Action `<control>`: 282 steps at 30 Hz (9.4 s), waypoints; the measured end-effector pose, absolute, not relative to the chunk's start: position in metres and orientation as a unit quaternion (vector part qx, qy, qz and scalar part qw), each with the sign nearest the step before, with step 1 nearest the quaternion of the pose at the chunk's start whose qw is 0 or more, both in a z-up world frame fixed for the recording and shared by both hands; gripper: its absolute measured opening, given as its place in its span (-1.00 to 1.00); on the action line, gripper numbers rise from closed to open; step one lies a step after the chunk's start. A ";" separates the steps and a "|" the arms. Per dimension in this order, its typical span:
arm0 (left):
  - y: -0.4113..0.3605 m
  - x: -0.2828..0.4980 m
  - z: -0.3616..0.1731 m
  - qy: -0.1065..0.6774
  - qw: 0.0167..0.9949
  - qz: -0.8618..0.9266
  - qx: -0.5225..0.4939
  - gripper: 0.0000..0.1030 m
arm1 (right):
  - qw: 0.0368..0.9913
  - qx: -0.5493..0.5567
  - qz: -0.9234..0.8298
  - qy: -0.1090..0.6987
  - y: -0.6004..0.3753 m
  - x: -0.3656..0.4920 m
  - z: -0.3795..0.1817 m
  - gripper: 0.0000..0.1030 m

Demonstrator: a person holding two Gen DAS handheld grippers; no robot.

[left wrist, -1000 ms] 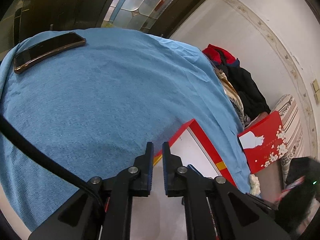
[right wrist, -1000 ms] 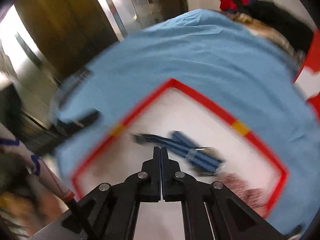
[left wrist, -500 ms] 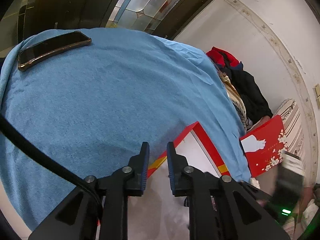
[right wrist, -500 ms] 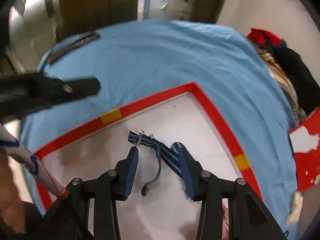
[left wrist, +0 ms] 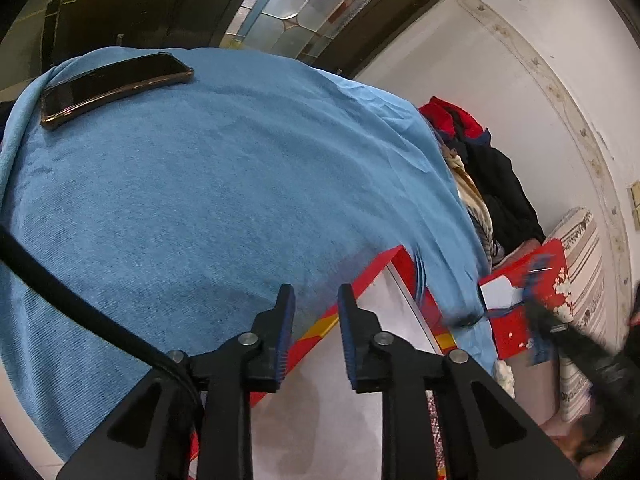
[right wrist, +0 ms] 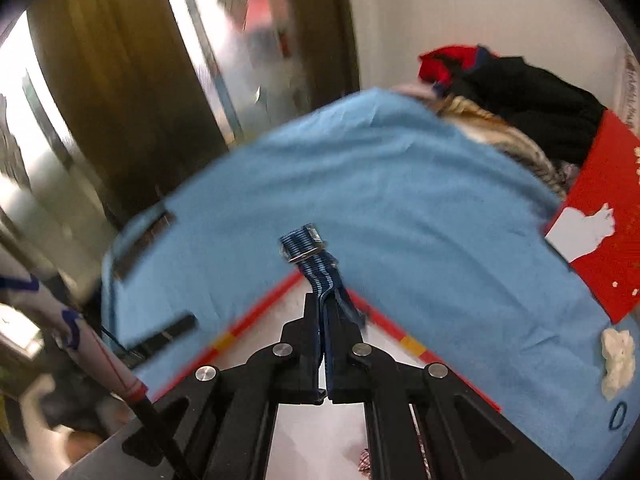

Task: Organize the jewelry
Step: 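Lift the watch strap and lay it straight in the lid with the right tool, then grasp the red polka-dot scrunchie with the right tool while the left grasps the white scrunchie, then carry both scrunchies into the box lid and release them, then move both tools back to the bracelets and grasp the black hair tie with the left tool, then carry the black hair tie into the lid with the left tool and release it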

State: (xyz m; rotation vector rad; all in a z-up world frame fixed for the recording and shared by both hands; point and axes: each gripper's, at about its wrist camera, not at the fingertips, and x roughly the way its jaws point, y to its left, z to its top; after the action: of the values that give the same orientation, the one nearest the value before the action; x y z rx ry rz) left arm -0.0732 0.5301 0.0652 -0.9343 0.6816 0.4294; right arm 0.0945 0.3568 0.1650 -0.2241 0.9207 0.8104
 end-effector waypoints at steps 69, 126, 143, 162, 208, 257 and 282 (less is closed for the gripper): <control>0.401 -0.049 0.105 0.370 0.874 0.100 -0.299 -0.16 | 0.838 -0.008 0.168 0.519 0.077 -0.049 0.082 -0.28; -0.183 0.152 0.019 0.574 0.786 -0.231 0.020 -0.86 | 0.869 0.211 0.040 0.445 -0.254 -0.028 0.023 -0.75; 0.144 0.002 0.142 0.458 0.876 -0.076 -0.130 -0.86 | 0.900 0.163 0.088 0.395 -0.165 -0.064 0.058 -0.80; 0.425 -0.073 0.071 0.419 0.848 0.220 -0.239 -0.84 | 0.823 0.049 0.333 0.457 0.162 -0.046 0.101 -0.80; 0.429 -0.082 0.088 0.381 0.856 0.232 -0.262 -0.12 | 0.838 -0.064 0.282 0.463 0.203 -0.084 0.077 -0.06; 0.104 0.058 0.021 0.520 0.828 -0.191 -0.084 -0.73 | 0.886 0.013 0.036 0.462 -0.079 0.012 0.016 -0.30; 0.267 0.028 0.104 0.423 0.871 -0.086 -0.234 -0.87 | 0.899 0.039 0.138 0.414 0.015 -0.018 0.111 -0.88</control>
State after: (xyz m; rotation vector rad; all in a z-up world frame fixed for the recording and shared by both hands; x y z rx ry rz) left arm 0.0277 0.2672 0.1044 -0.4896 0.8841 -0.1802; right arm -0.0177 0.0148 0.1108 0.0809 0.8574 0.2848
